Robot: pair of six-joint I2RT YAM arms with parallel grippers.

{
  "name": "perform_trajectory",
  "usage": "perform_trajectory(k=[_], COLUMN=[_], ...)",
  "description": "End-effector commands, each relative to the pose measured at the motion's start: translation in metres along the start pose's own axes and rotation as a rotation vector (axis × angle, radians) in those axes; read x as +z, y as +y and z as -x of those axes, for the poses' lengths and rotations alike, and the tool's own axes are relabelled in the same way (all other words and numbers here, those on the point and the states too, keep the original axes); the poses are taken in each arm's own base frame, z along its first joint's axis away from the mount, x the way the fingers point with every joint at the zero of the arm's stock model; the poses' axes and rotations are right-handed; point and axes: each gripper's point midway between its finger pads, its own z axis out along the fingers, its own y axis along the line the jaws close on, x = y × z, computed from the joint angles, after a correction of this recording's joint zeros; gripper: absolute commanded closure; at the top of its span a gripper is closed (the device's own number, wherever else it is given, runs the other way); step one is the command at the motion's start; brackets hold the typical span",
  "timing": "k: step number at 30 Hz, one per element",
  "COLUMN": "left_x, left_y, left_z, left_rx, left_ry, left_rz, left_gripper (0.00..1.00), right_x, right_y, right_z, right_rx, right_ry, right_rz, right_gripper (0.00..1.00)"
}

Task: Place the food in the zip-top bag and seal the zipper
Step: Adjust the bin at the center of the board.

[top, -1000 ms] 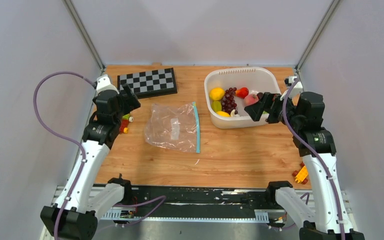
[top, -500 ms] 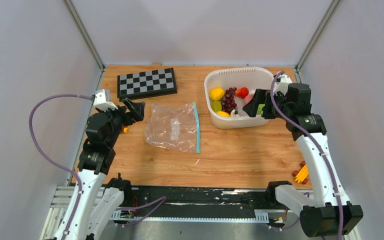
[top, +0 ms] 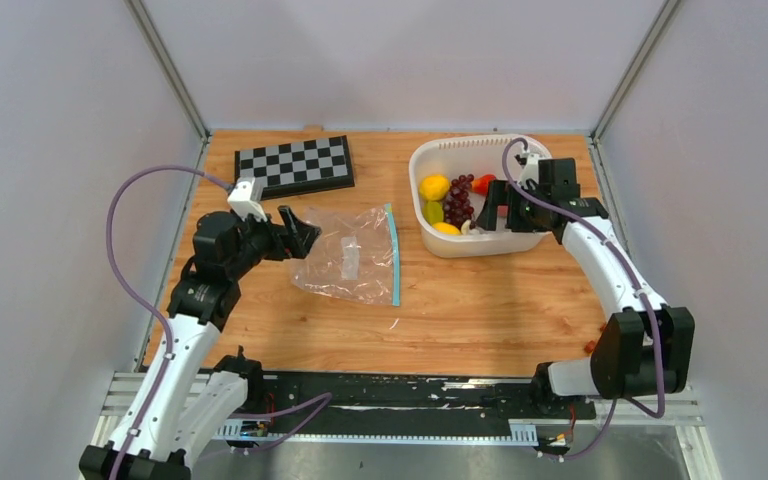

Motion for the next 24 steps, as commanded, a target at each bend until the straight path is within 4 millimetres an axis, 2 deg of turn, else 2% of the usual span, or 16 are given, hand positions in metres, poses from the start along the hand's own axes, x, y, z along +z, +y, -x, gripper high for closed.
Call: perform_trajectory(k=[1, 6, 10, 13, 15, 20, 24], left_x=[-0.006, 0.001, 0.013, 0.025, 0.035, 0.065, 0.099], left_y=[-0.013, -0.018, -0.026, -0.036, -0.043, -0.069, -0.086], left_z=[0.003, -0.013, -0.035, -0.062, -0.076, -0.106, -0.129], left_rx=[0.084, 0.132, 0.196, 0.267, 0.303, 0.338, 0.266], left_ry=[0.028, 0.098, 0.163, 0.234, 0.262, 0.276, 0.253], left_rz=[-0.045, -0.045, -0.027, -0.012, 0.014, 0.085, 0.142], left_gripper=[0.0, 0.0, 0.0, 0.0, 0.0, 0.0, 0.06], right_x=[0.004, -0.015, -0.034, -0.046, -0.055, -0.087, -0.11], right_y=[0.003, 0.015, 0.021, 0.032, 0.035, 0.052, 0.065], right_z=[-0.021, -0.068, -0.083, -0.093, -0.088, -0.048, -0.023], right_rx=[-0.045, -0.018, 0.035, 0.048, 0.049, 0.063, 0.131], right_ry=[0.048, 0.067, 0.02, -0.006, -0.048, -0.192, -0.318], right_rz=[-0.027, -0.059, -0.045, 0.017, 0.026, 0.064, 0.103], right_gripper=[0.0, 0.0, 0.0, 0.0, 0.0, 0.0, 0.0])
